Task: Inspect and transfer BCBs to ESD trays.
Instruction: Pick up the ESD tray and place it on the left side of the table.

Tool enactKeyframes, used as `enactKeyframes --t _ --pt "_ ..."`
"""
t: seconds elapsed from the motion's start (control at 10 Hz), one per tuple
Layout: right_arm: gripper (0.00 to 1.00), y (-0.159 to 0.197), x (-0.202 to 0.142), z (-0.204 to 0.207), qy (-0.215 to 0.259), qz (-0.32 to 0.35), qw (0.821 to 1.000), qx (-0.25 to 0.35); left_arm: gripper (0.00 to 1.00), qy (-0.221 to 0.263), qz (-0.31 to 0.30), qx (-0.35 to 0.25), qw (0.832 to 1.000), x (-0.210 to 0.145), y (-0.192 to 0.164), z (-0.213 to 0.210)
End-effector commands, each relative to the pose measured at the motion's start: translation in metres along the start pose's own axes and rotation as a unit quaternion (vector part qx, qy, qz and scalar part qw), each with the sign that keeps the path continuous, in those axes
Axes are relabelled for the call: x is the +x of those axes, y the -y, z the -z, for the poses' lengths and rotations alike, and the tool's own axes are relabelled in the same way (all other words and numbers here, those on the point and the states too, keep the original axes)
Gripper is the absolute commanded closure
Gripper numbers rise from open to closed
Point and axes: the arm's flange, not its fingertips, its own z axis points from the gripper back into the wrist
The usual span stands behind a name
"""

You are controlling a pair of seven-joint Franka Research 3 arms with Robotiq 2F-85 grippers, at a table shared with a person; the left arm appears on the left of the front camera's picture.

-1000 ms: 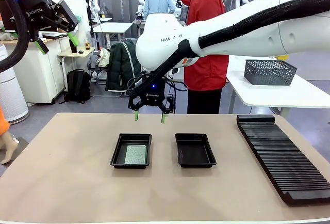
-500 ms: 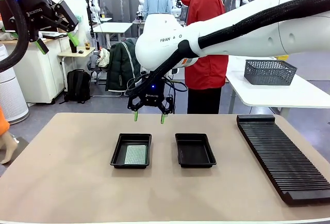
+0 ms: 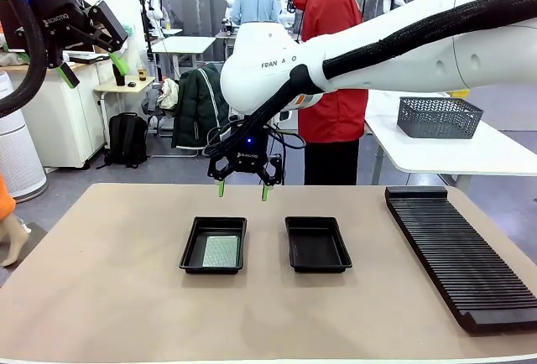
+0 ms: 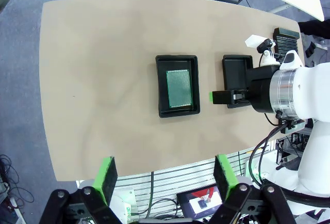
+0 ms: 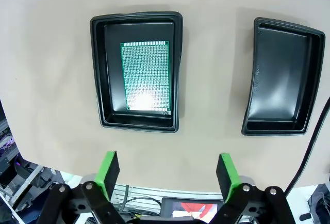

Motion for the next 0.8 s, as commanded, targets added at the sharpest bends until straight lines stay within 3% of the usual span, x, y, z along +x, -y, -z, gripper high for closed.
enactKeyframes --t 0.0,0.5,0.7 --pt "0.0 0.0 0.0 -0.001 -0.003 0.001 1.0 0.004 0.0 0.001 -0.002 -0.001 1.0 -0.001 -0.001 0.0" --pt "0.0 0.0 0.0 0.0 0.0 0.0 1.0 0.0 0.0 0.001 -0.002 -0.001 1.0 -0.001 -0.001 0.0" --pt "0.0 0.026 -0.013 -0.029 0.027 -0.006 0.997 0.068 0.0 -0.002 -0.006 0.015 1.0 0.005 0.004 0.006"
